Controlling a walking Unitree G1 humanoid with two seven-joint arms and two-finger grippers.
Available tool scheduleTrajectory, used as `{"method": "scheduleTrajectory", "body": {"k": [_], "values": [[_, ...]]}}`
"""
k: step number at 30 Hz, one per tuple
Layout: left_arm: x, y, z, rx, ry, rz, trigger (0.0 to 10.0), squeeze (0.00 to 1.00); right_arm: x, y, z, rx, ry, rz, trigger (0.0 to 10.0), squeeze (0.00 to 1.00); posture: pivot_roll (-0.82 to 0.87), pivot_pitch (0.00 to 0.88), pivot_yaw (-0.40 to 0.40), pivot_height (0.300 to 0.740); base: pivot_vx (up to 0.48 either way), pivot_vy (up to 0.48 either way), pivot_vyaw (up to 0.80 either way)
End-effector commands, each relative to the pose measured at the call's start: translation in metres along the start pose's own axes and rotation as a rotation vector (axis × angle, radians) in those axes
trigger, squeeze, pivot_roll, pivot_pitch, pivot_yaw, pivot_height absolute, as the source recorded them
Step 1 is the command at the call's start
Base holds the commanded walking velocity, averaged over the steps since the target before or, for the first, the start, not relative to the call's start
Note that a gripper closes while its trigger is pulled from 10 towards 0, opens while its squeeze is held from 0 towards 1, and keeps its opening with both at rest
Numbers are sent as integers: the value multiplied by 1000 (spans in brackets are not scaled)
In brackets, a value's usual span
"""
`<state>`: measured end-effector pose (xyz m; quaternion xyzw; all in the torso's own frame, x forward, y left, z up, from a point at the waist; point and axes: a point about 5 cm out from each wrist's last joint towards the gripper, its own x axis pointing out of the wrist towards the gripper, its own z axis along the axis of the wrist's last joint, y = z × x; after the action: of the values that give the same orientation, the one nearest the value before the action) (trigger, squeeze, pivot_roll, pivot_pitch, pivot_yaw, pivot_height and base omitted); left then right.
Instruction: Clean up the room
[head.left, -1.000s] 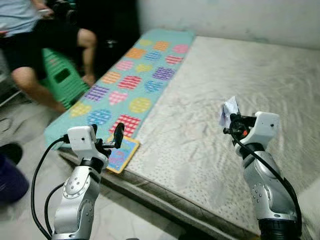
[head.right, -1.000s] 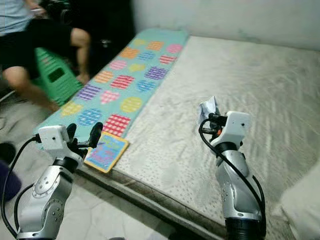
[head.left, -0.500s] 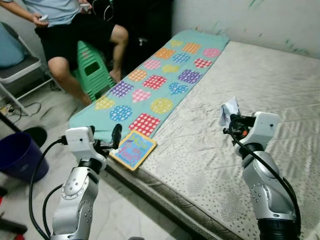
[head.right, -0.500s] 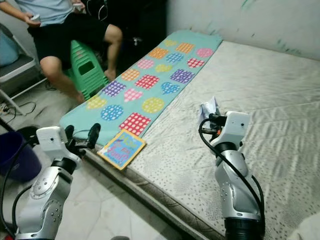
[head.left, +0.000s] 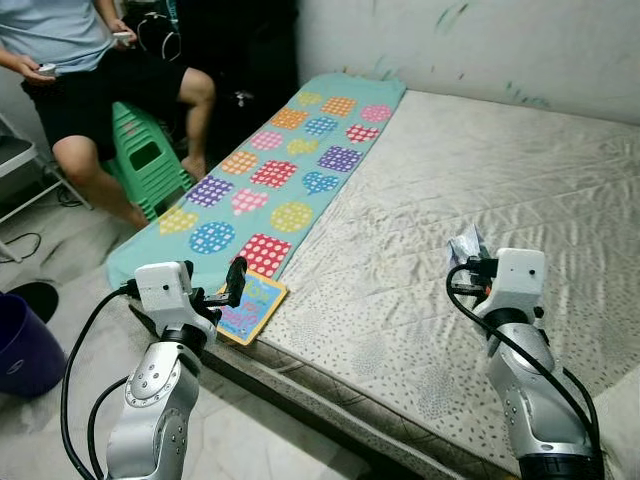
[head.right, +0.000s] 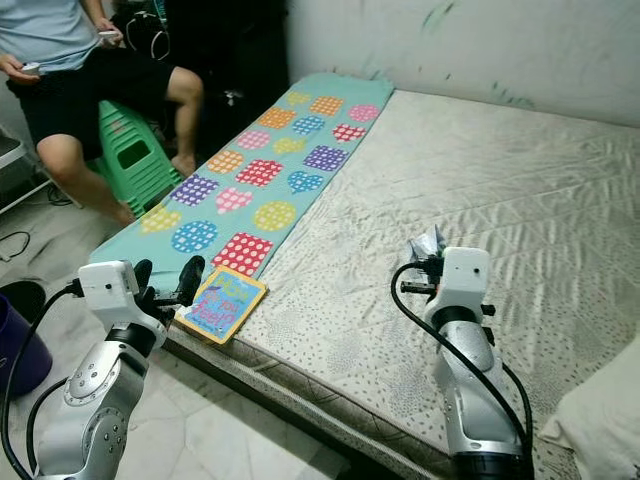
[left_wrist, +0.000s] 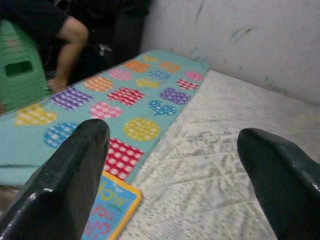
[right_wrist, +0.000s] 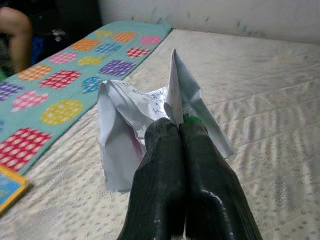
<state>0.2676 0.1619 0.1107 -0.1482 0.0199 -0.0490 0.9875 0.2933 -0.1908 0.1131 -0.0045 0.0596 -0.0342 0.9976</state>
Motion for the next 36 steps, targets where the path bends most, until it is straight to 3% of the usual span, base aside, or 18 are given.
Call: {"method": "scheduleTrajectory", "body": {"k": [1, 9, 21, 29, 36], "values": [[1, 0, 4, -24, 8, -15, 10000, 0, -2, 6, 0, 25, 16, 46, 10000, 0, -87, 25, 87, 740, 0, 0, 0], [2, -1, 3, 29, -4, -23, 10000, 0, -2, 8, 0, 62, 10, 68, 10000, 0, -88, 21, 85, 740, 0, 0, 0], [3, -1, 2, 26, -2, -23, 10000, 0, -1, 9, 1, 72, 7, 78, 10000, 0, -86, 20, 83, 740, 0, 0, -790], [4, -3, 3, 48, -7, -37, 10000, 0, 0, 8, 2, 82, 2, 80, 10000, 0, -87, 18, 82, 740, 0, 0, -164], [4, -4, 4, 82, -11, -41, 10000, 0, 0, 9, 2, 82, 5, 82, 10000, 0, -85, 17, 81, 740, 0, 0, -698]]}}
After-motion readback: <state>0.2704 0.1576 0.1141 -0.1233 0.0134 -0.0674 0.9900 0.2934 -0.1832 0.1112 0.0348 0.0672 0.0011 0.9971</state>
